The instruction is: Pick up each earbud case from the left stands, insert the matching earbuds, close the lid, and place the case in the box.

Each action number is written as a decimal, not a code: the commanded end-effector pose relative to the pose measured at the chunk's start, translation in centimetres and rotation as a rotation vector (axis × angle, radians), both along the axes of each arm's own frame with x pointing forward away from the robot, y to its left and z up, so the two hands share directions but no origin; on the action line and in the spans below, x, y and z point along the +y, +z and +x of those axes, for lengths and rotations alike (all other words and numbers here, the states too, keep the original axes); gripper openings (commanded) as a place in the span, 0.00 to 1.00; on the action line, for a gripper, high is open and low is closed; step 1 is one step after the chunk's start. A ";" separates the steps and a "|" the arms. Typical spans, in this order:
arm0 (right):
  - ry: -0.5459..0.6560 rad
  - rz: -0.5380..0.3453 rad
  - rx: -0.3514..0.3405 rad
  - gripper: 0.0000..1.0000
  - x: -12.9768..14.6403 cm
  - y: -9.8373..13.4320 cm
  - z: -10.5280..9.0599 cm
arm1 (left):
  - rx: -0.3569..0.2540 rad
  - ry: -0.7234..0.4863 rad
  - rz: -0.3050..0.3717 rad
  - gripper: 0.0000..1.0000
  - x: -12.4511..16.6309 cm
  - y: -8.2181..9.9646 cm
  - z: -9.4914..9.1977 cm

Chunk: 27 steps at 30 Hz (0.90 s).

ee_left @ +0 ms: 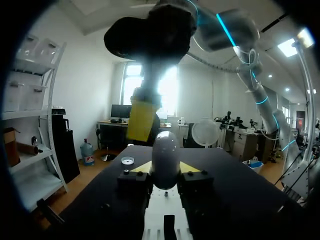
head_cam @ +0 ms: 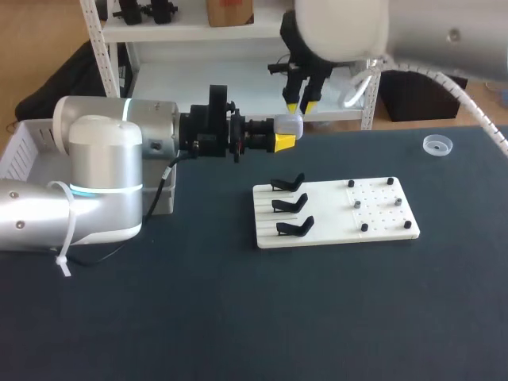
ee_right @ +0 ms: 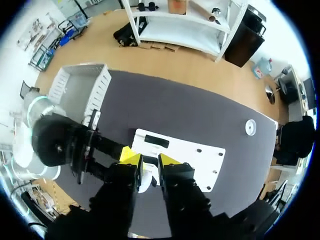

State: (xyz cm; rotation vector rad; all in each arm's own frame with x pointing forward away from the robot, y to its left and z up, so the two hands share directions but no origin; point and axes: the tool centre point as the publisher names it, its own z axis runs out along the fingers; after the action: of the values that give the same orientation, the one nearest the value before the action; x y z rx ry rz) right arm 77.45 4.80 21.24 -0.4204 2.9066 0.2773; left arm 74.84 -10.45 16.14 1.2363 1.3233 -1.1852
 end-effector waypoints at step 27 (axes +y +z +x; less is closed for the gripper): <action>-0.076 0.203 -0.160 1.00 -6.2 2.9 -6.7 | -0.184 0.078 0.062 0.00 21.4 3.3 4.5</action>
State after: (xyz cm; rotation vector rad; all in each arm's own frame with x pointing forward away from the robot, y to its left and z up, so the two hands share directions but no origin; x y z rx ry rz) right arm 71.28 -1.26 24.28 -0.3174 2.7807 0.4996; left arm 80.05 5.70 19.65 1.3131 1.2822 -0.9571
